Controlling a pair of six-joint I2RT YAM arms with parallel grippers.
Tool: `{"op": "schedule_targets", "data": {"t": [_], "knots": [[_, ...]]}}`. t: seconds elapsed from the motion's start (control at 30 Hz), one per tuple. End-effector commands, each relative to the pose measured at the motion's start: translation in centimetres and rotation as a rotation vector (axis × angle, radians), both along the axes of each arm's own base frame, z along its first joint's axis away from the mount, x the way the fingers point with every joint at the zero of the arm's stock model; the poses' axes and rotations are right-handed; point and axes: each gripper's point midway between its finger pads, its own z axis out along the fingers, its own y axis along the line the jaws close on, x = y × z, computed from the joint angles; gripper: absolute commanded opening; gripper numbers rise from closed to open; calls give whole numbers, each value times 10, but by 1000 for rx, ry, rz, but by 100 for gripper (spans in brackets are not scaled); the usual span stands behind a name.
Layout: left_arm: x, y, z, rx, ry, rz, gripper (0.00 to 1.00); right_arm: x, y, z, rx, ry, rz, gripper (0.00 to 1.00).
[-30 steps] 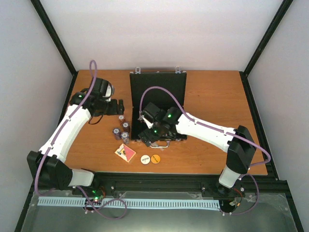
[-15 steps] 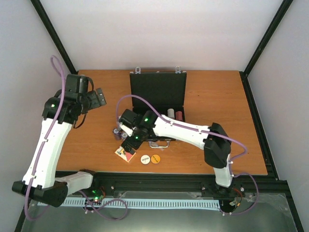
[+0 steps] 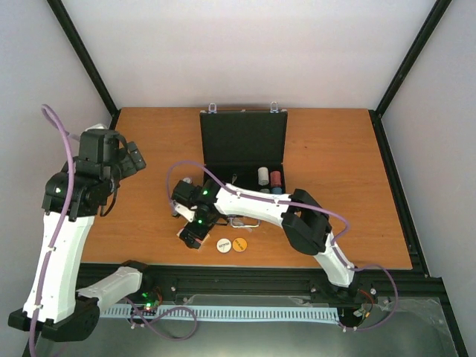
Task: Pack up texas hold em set
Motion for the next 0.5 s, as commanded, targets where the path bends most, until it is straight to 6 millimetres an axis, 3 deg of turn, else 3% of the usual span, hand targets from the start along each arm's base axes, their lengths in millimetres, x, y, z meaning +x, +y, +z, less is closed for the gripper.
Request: {"op": "schedule_targets", "data": {"t": [0.0,0.47], "knots": [[-7,7,0,10,6,32,100,-13,13,3,13,15,35,100],[-6,-2,0,-20,-30,-20,100,-2,26,-43,-101,-28,-39,100]]}}
